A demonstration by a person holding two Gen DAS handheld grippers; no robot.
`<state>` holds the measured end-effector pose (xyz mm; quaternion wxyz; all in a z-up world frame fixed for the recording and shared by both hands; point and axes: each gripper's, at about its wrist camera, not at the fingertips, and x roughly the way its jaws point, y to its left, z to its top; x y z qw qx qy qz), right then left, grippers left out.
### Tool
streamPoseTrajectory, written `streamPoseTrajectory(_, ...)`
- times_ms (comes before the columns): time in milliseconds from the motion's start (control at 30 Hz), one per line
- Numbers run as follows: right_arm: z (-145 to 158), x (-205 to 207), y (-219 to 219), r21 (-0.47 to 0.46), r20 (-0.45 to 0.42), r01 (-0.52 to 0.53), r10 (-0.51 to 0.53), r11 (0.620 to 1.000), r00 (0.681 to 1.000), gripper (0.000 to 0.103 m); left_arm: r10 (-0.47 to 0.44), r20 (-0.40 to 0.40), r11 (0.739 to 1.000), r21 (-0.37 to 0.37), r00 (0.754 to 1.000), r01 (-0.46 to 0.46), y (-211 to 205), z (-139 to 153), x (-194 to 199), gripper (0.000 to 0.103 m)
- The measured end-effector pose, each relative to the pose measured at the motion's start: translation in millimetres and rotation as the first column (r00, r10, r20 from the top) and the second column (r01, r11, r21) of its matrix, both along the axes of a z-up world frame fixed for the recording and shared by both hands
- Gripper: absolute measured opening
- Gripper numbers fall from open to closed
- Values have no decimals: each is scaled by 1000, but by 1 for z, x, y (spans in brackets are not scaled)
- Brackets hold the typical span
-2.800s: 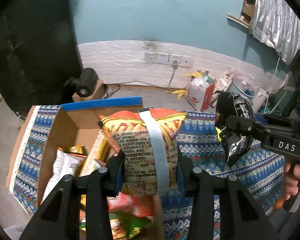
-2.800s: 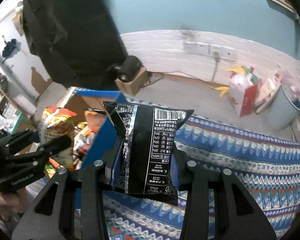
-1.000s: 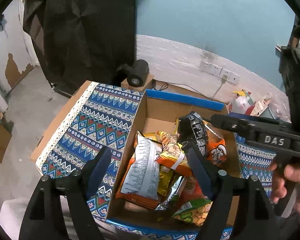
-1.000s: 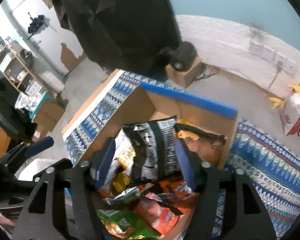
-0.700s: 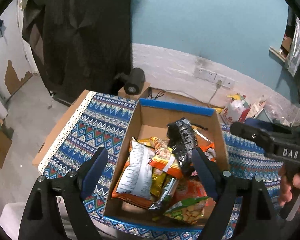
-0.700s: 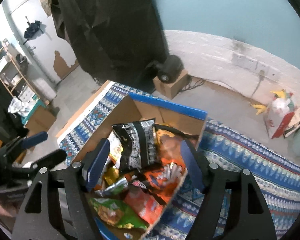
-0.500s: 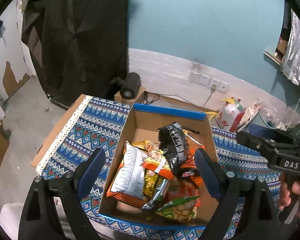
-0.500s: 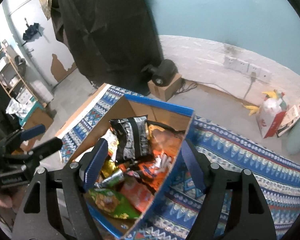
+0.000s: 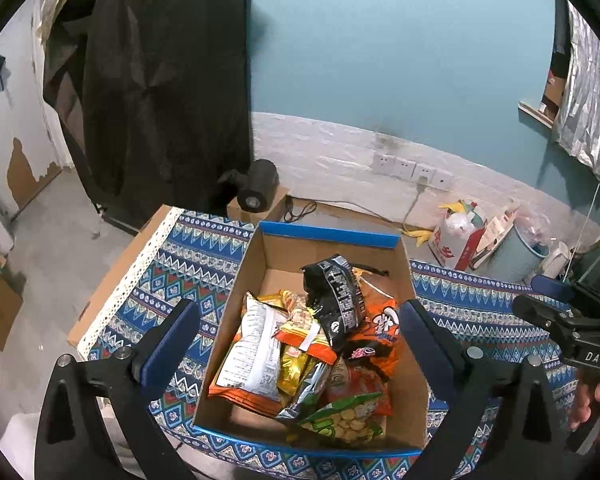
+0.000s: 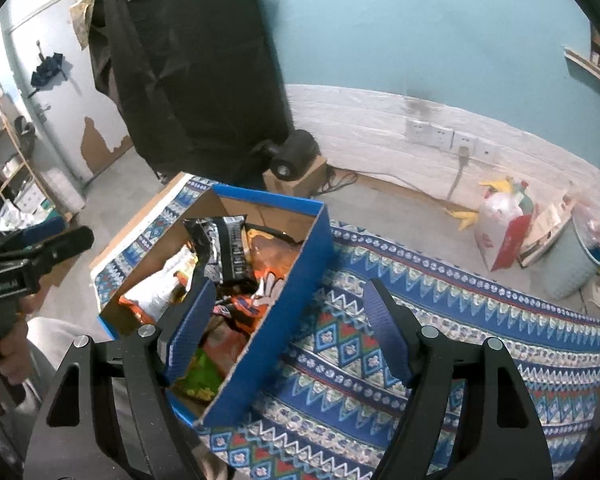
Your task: Organize snacks
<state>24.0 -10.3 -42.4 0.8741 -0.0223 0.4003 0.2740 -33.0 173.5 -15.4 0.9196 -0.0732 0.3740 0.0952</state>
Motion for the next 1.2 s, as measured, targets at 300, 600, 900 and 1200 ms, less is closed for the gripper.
streamPoseTrajectory(300,3,-4,-10,-28,42,12,-11,1000,999,75,1,13,998,55,1000,-2,-13,3,1,102)
streamPoseTrajectory(600,2,-2,-16,-22,40,26,-25,999,999,75,-11,-1,995,98,1000,11,-20,1,3,102)
streamPoseTrajectory(900,2,-3,-16,-29,45,24,-23,999,999,75,-15,0,994,106,1000,15,-23,0,3,102)
streamPoseTrajectory(1200,4,-2,-16,-28,53,26,-24,999,998,75,-43,-15,990,135,999,45,-29,-3,3,102)
